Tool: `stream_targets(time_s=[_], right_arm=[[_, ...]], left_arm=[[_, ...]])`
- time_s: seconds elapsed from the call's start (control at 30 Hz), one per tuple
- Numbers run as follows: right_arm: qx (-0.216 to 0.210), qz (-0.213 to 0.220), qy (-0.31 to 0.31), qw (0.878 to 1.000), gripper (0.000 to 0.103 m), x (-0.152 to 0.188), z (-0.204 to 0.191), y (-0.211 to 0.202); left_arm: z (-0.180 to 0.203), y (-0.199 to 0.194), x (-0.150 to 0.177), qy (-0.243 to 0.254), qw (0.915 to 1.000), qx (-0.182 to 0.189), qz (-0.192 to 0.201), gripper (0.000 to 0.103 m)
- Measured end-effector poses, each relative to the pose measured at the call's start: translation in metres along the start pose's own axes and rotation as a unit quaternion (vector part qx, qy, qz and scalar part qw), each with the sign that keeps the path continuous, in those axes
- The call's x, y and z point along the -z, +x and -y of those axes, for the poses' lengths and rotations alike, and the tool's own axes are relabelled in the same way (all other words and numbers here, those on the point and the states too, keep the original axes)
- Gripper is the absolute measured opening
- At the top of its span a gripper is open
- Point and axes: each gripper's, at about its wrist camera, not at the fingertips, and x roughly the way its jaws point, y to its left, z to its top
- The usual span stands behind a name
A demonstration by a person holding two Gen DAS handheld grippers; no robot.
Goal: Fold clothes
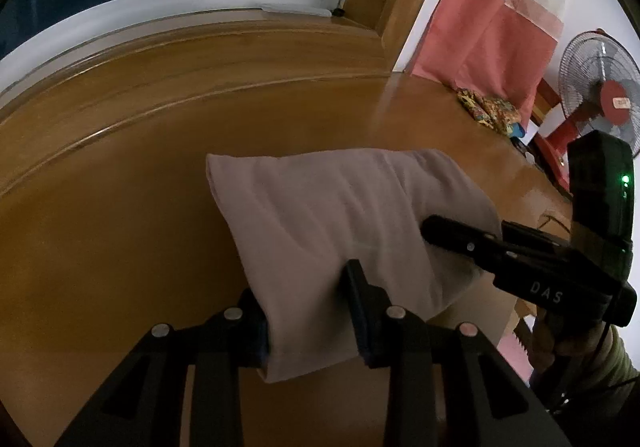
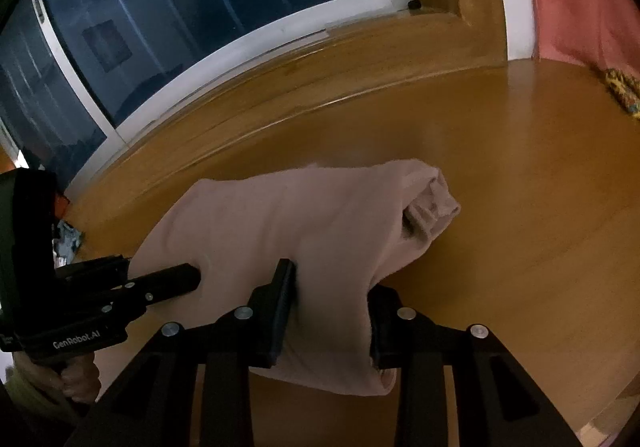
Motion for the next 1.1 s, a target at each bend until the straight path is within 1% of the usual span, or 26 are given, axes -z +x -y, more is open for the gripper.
stream_targets(time_s=[0.27,0.43,0.5,0.6,0.77,0.83,0.9,1.0,1.1], right_arm=[[-0.024,-0.014,-0.028,0.999,0.031,-0.020,0.052,-0.008],[-0.030,-0.022,-0.036,0.999,0.031,-0.033,0.084,-0.012],[-0.030,-0.023,-0.031,0.999,0.031,-0.035,0.092,-0.014],[-0.025,-0.020,-0.028,0.999,0.031,-0.037,0.104,-0.015],[0.001,-0.001,-0.014,1.000,0.031,-0.041,0.119,-0.021],[0.006,0.005,-0.004,1.000,0.031,-0.044,0.126,-0.025],[0.009,0.011,0.004,1.000,0.031,-0.048,0.136,-0.029],[0.012,0.015,0.005,1.000,0.031,-0.056,0.152,-0.030],[0.004,0.011,-0.002,1.000,0.031,-0.070,0.172,-0.025]], left_arm=[[0.051,0.025,-0.012,-0.032,0.9993,-0.019,0.006,0.029],[0.080,0.040,-0.025,-0.040,0.9987,-0.029,0.011,0.029],[0.091,0.046,-0.030,-0.038,0.9988,-0.031,0.007,0.029],[0.103,0.053,-0.037,-0.019,0.9993,-0.031,0.007,0.029],[0.118,0.070,-0.050,0.004,0.9999,-0.011,0.009,0.029],[0.128,0.075,-0.058,0.003,1.0000,-0.003,0.007,0.029],[0.141,0.083,-0.067,0.015,0.9999,0.001,0.006,0.029],[0.158,0.096,-0.082,0.026,0.9996,0.001,0.011,0.029],[0.173,0.110,-0.097,0.018,0.9995,-0.010,0.023,0.029]])
